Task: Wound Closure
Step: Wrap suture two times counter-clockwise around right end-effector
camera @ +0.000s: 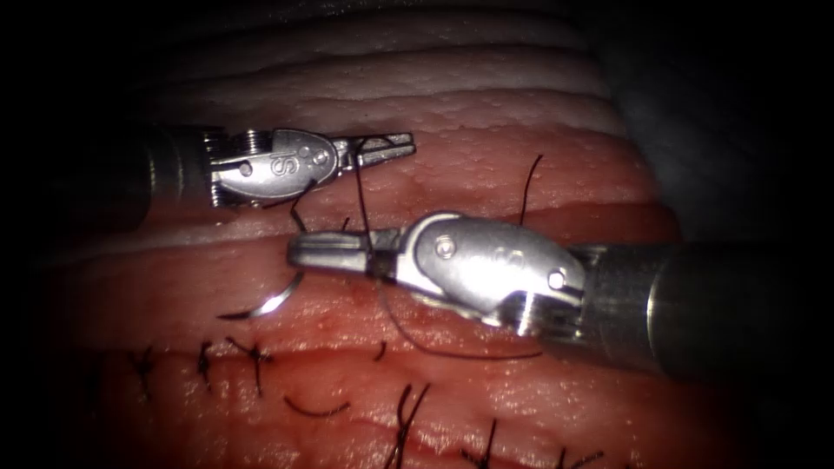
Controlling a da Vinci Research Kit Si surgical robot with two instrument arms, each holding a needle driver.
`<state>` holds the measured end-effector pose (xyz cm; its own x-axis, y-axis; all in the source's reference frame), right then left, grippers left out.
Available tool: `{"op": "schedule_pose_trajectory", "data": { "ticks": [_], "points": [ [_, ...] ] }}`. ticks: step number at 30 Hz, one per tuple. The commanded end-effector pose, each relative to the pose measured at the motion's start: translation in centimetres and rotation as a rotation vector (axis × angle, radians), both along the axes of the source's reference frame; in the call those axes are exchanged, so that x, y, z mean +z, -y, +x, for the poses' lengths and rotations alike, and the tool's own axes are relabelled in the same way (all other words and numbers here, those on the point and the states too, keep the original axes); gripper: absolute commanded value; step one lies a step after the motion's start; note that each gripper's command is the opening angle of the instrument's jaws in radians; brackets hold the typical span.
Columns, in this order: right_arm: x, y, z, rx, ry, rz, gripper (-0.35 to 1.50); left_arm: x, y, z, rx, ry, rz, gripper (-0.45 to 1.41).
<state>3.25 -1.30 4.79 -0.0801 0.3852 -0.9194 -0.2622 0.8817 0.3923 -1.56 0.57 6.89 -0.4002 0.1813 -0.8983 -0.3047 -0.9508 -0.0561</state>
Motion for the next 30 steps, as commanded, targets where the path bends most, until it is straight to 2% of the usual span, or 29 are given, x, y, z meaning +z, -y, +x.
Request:
{"op": "schedule_pose_trajectory", "data": {
  "ticks": [1,6,8,9,10,12,13,16,20,24,30],
  "points": [
    [0.01,-0.09,0.03,0.034,-0.012,-0.021,-0.35,0.06,0.01,-0.07,0.006,-0.006,-0.004,-0.45],
    [-0.06,-0.24,-0.12,0.178,-0.048,-0.045,-0.35,0.05,0.18,-0.15,0.015,-0.025,-0.011,-0.45],
    [-0.07,-0.26,-0.2,0.22,-0.036,-0.062,-0.35,0.01,0.26,-0.17,0.015,-0.028,-0.014,-0.45],
    [-0.07,-0.26,-0.23,0.233,-0.015,-0.071,-0.28,-0.03,0.31,-0.17,0.015,-0.03,-0.016,-0.45],
    [-0.07,-0.27,-0.27,0.251,0.007,-0.073,-0.1,-0.06,0.36,-0.18,0.015,-0.032,-0.018,-0.45],
    [-0.06,-0.3,-0.36,0.287,0.04,-0.072,0.39,-0.14,0.46,-0.19,0.013,-0.038,-0.02,-0.45],
    [-0.06,-0.31,-0.39,0.3,0.05,-0.068,0.69,-0.2,0.52,-0.2,0.01,-0.044,-0.02,-0.45],
    [-0.02,-0.36,-0.51,0.334,0.095,-0.057,0.99,-0.38,0.69,-0.22,0.01,-0.06,-0.032,-0.45],
    [0.1,-0.42,-0.68,0.326,0.197,-0.049,1.03,-0.61,0.89,-0.27,0.022,-0.082,-0.064,-0.45],
    [0.27,-0.43,-0.88,0.29,0.297,-0.043,0.96,-0.82,1.09,-0.35,0.044,-0.109,-0.086,-0.45],
    [0.55,-0.27,-1.02,0.177,0.44,-0.015,0.93,-1.1,1.23,-0.45,0.053,-0.126,-0.109,-0.45]
  ]
}}
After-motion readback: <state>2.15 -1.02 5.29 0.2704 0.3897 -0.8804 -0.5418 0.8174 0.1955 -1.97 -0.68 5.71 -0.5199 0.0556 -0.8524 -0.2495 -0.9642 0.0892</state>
